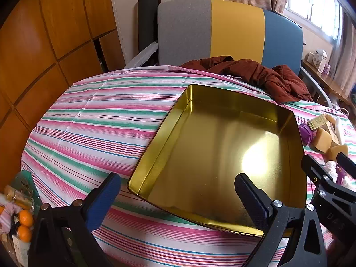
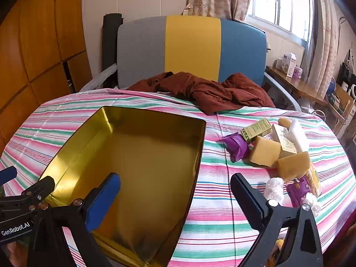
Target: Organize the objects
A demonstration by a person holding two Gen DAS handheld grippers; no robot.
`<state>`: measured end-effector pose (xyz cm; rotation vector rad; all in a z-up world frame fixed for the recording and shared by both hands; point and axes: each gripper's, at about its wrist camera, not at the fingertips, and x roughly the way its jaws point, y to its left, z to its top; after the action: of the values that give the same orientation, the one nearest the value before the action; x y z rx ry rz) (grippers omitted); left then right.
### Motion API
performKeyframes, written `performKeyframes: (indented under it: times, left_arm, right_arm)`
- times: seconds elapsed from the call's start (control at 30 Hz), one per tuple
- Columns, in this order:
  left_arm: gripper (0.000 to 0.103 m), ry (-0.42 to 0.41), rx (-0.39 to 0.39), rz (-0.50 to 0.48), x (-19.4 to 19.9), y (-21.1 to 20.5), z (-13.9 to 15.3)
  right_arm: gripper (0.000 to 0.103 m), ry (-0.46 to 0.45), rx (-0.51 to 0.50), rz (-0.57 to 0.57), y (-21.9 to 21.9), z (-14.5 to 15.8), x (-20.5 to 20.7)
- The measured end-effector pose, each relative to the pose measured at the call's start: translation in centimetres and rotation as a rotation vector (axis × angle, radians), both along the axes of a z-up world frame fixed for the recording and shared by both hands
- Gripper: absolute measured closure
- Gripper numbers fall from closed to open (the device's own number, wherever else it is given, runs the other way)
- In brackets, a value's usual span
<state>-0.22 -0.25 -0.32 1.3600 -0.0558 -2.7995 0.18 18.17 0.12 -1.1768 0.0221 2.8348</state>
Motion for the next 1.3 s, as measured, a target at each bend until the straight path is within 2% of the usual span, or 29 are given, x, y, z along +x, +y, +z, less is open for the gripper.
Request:
performKeyframes:
  times: [1.3]
  left_arm:
    - [0.000, -0.011, 0.015, 0.010, 0.20, -0.36, 0.18]
  right_arm:
    - [0.002, 0.001, 0.005, 0.001, 0.20, 0.07, 0.19]
